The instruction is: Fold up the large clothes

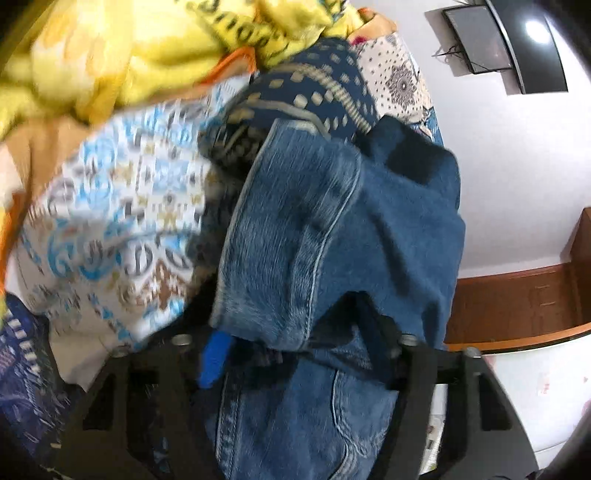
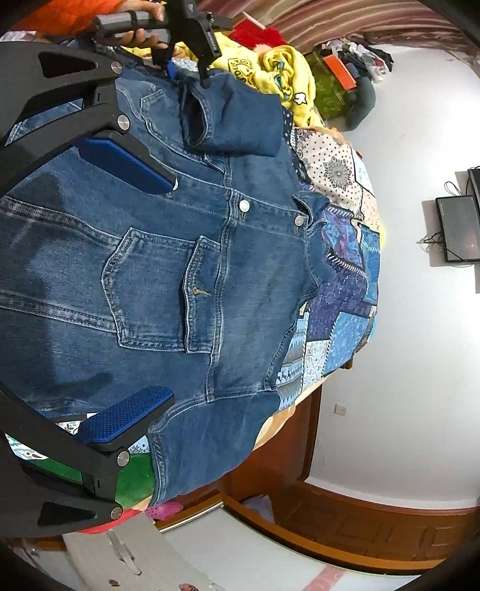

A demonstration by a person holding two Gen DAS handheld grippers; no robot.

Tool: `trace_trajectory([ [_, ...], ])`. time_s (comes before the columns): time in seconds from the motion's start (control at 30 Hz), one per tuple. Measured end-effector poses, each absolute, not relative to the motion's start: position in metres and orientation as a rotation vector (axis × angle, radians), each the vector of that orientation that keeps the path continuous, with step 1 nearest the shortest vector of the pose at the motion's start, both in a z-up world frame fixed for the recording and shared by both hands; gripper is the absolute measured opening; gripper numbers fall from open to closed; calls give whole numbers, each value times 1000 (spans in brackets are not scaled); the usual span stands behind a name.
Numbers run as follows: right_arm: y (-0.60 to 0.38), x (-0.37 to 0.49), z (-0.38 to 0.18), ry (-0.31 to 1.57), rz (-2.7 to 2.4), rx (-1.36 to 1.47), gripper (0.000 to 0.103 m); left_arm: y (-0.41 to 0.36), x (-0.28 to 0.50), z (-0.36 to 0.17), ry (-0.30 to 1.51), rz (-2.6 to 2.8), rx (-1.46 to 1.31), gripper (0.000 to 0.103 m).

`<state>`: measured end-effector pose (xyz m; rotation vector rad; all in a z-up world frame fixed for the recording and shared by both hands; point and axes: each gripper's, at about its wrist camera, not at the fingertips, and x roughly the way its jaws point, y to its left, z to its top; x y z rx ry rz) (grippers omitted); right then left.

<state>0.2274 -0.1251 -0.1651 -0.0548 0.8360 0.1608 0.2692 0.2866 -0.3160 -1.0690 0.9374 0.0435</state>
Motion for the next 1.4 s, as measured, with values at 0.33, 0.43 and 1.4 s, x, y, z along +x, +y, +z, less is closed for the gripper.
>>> trace_trajectory([
  [0.33,-135,223,-157,815,167,-22,103,250,275,-199,749,167,-547,14],
  [0.43,-144,219,-152,797,169,0,103,231,279,-150,654,138,-446,13],
  [1.4,-294,198,-174,847,-46,186,103,-167,374,-223,1080,-444,-43,9],
])
